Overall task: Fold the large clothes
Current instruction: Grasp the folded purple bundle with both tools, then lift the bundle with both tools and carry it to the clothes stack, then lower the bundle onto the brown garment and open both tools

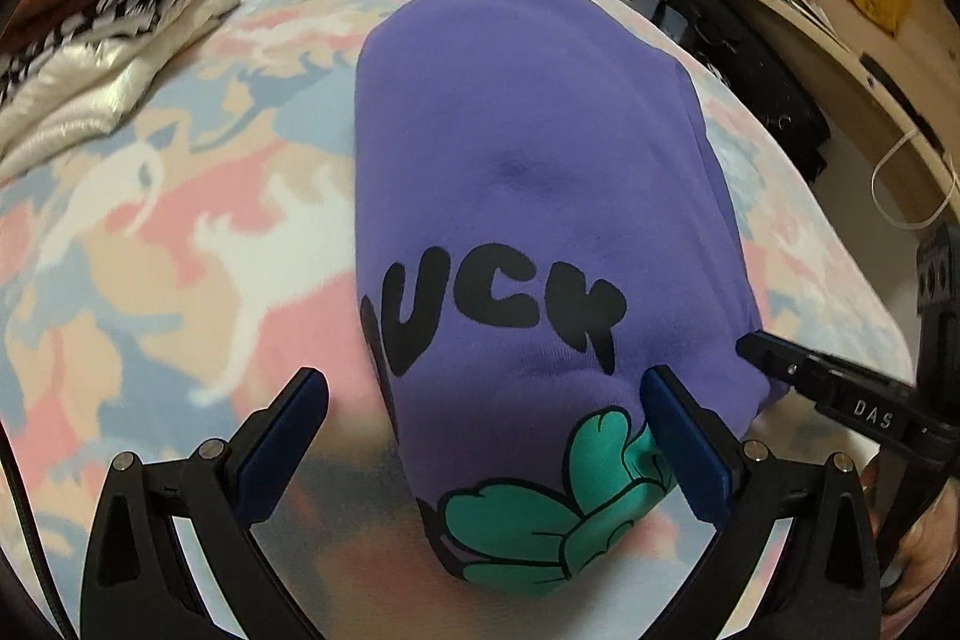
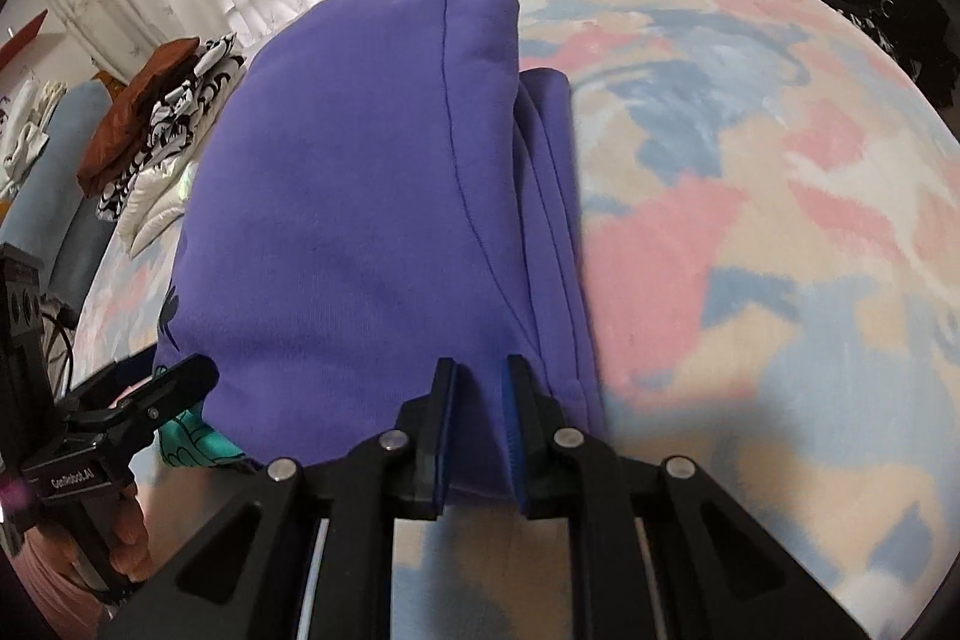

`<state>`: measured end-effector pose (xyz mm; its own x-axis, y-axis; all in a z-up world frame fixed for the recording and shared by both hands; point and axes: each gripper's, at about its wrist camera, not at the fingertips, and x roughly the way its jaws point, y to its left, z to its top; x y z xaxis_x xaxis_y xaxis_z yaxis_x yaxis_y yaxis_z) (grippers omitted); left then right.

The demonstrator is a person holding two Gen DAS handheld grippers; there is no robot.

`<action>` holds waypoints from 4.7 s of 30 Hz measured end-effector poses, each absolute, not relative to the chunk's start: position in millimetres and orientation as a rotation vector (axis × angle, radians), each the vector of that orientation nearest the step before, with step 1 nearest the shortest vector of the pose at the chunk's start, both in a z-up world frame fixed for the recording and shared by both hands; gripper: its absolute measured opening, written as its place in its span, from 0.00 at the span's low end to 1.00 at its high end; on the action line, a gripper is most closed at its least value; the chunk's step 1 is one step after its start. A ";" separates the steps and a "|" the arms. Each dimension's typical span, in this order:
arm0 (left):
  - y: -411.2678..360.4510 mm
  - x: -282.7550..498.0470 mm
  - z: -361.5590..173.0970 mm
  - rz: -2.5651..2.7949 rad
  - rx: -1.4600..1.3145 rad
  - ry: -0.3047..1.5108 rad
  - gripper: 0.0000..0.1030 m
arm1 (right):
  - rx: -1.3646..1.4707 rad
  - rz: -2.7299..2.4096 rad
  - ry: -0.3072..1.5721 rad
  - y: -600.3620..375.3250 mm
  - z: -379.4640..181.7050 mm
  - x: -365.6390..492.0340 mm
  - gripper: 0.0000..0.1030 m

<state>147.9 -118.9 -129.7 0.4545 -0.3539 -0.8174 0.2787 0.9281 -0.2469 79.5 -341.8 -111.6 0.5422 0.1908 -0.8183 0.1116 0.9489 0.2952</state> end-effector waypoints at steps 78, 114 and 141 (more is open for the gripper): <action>-58.6 161.9 -12.4 -0.540 -0.270 1.060 0.90 | 0.592 0.483 0.875 -301.6 -59.4 122.9 0.38; 263.8 467.0 194.4 -0.356 -0.160 0.822 0.90 | 0.602 0.744 0.661 -10.6 128.3 427.1 0.39; 314.7 492.8 70.2 -0.211 -0.207 0.920 1.00 | 0.501 0.626 0.926 1.5 8.4 462.7 0.67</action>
<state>492.8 314.7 70.2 0.5882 -0.2674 -0.7632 0.0915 0.9597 -0.2657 462.7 1.5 8.4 0.4497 0.6852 -0.5730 -0.2764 0.7168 0.6402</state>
